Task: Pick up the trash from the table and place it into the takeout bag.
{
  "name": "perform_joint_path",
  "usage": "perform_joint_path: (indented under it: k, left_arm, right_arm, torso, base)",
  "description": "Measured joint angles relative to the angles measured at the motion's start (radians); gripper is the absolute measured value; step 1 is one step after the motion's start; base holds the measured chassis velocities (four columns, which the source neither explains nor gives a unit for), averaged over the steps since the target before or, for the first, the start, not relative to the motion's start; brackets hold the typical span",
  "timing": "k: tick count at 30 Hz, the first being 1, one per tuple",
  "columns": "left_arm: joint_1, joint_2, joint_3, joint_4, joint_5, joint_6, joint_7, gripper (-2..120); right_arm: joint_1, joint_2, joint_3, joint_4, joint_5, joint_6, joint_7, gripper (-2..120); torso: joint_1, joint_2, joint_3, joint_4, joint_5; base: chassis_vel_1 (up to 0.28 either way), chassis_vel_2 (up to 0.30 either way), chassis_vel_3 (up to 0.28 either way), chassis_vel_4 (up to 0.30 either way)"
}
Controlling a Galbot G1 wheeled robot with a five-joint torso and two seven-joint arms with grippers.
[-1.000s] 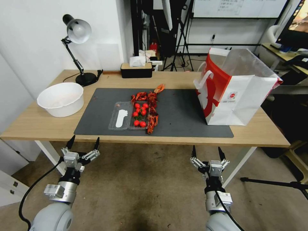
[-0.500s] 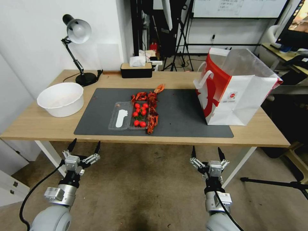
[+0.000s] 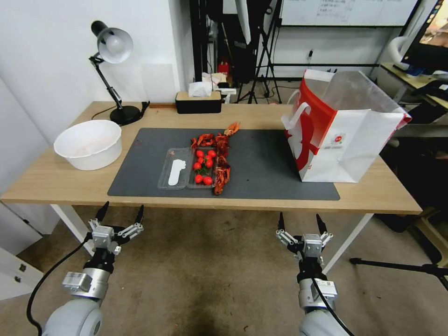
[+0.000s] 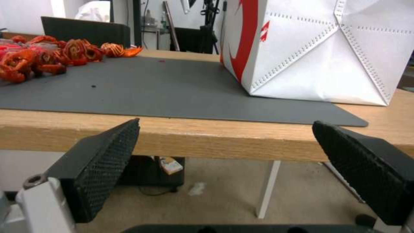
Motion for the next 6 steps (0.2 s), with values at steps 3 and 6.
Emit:
perform_joint_path:
  k: [3, 6]
  left_arm:
    - [0.0, -0.001, -0.001, -0.002, 0.0, 0.001, -0.001, 100]
    - [0.001, -0.001, -0.003, -0.004, 0.0, 0.001, -0.002, 100]
  right_arm:
    - [0.001, -0.002, 0.0, -0.001, 0.0, 0.004, -0.003, 100]
    - [0.004, -0.005, 0.0, -0.001, 0.001, 0.009, -0.006, 100]
  torso:
    - [0.0, 0.0, 0.0, 0.0, 0.0]
    - [0.0, 0.0, 0.0, 0.0, 0.0]
  base:
    - [0.0, 0.0, 0.0, 0.0]
    - [0.0, 0.0, 0.0, 0.0]
